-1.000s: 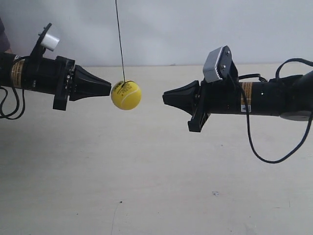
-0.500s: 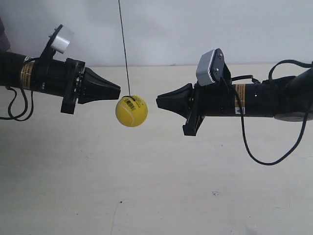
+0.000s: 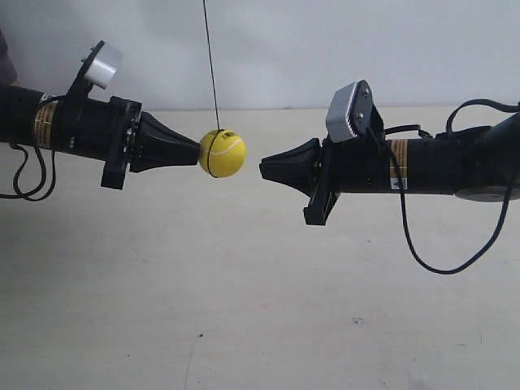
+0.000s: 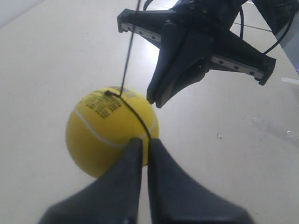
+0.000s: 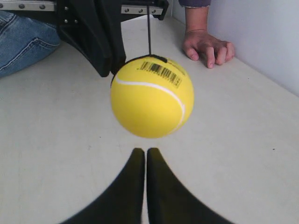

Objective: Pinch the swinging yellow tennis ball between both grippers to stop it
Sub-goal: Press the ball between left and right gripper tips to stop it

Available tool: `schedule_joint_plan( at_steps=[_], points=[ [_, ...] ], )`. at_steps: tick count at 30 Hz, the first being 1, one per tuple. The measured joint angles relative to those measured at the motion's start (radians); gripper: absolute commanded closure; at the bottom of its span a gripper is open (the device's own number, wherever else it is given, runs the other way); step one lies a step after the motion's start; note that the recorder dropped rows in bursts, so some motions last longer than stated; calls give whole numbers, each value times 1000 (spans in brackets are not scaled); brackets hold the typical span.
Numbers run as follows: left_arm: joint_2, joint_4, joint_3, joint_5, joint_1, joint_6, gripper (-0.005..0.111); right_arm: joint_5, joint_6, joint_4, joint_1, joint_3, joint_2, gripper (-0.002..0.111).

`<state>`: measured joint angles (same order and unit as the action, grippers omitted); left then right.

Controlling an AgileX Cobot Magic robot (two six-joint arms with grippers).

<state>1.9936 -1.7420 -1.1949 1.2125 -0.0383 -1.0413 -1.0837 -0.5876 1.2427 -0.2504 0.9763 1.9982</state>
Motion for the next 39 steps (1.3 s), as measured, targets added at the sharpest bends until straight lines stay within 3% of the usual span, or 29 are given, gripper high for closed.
schedule_joint_plan(
  at_steps=[39],
  points=[
    [11, -2, 0, 0, -2, 0, 102, 20, -42, 16, -39, 69, 46, 108]
  ],
)
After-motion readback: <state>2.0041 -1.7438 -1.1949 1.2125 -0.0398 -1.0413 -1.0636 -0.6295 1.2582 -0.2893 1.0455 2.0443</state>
